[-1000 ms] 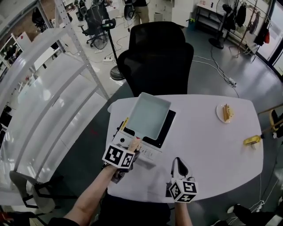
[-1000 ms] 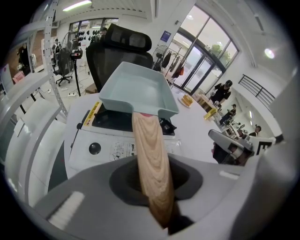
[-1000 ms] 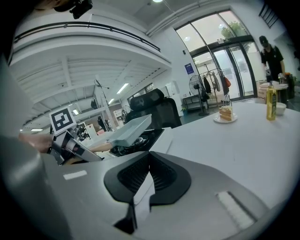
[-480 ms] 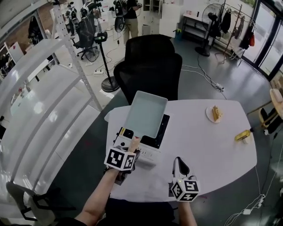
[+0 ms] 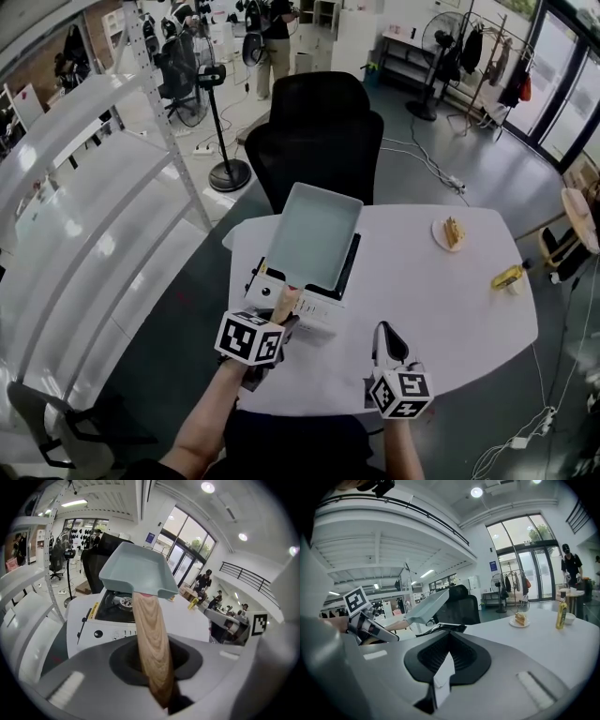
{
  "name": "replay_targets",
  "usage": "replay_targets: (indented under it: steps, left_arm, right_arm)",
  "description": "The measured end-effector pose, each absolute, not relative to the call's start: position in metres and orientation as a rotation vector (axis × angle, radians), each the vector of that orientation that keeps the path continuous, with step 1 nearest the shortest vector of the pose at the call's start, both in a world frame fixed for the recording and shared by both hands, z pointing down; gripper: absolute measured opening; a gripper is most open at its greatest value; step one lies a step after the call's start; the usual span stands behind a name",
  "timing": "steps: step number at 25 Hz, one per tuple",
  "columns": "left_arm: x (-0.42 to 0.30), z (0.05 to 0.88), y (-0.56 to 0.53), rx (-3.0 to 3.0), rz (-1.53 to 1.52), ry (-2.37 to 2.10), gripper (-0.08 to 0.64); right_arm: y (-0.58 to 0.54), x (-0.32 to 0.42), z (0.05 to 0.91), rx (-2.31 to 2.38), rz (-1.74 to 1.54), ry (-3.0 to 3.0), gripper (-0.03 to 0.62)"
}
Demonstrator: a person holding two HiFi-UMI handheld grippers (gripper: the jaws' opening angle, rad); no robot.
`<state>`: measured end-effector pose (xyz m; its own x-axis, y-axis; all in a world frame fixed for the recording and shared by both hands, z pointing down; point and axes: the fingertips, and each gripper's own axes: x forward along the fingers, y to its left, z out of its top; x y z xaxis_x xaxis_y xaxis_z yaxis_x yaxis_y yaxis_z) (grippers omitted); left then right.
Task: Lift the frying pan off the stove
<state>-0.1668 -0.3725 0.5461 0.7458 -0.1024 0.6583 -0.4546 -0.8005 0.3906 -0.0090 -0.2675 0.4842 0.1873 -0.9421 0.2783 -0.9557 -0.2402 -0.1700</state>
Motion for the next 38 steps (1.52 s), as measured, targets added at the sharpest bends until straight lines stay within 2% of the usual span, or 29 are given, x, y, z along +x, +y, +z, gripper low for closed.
replay_targets:
  steps: [8,31,38]
  left_arm:
    - [-0.205,0.543,-0.372,2.374,0.798,-0.497,0.121]
    - [-0.388,0.562,-0.383,2.123,0.728,-0.974,0.121]
    - [-0.416,0.565,-0.381,2.103,0.589,-1.113,0.121]
  right_arm:
    - [-0.275,-0.031,0.479,2.309,0.49,-1.978,0.006]
    - [-0.352,-0.13,0.483,1.953,0.445,-2.249,0.006]
    - [-0.371,-0.15,0.48,1.87,0.394,-2.317,0.006]
